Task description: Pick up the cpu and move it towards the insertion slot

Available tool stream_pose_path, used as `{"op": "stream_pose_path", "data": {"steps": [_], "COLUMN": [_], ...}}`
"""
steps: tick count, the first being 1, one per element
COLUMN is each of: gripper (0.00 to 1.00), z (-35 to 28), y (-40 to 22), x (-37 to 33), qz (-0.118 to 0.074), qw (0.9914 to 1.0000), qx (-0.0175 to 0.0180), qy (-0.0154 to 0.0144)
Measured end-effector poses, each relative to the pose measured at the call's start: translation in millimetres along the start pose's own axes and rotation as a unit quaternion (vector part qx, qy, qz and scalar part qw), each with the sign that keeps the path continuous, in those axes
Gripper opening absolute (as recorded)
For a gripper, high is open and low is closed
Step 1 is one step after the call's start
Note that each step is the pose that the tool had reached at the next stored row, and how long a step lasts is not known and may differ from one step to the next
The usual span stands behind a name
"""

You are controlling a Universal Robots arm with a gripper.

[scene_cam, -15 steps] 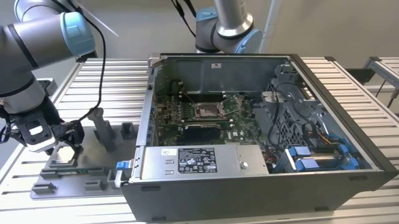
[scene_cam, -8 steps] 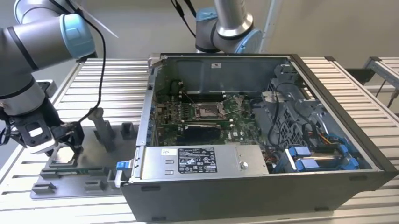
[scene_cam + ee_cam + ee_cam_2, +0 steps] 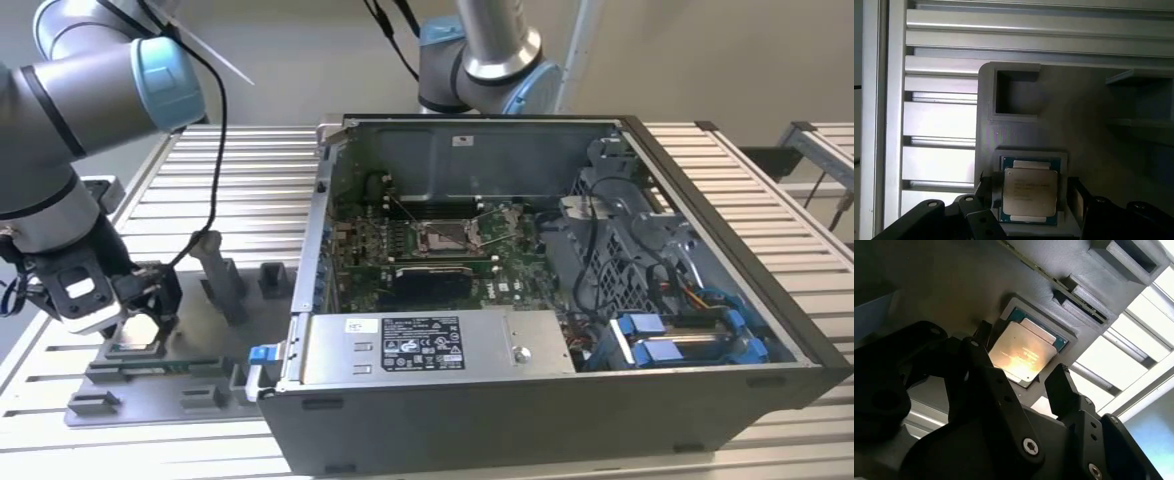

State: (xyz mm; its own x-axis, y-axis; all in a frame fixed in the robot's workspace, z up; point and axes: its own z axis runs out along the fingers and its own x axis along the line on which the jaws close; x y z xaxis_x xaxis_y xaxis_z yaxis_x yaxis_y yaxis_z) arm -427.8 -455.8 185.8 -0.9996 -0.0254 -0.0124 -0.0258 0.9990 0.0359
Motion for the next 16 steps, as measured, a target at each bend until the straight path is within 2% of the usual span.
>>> {"op": "stream_pose_path", "data": {"steps": [9,10,16], "gripper": [1.0,0.0,0.0], "z": [0.2,0.3,0.3], "y": [0.0,0.0,0.0], "x": [0.0,0.0,0.0], "qz": [0.0,0.0,0.0], "qw": [1.0,1.0,1.0], "qx": [0.0,-0.0001,0.0], "qy": [0.0,0.0,0.0]}}
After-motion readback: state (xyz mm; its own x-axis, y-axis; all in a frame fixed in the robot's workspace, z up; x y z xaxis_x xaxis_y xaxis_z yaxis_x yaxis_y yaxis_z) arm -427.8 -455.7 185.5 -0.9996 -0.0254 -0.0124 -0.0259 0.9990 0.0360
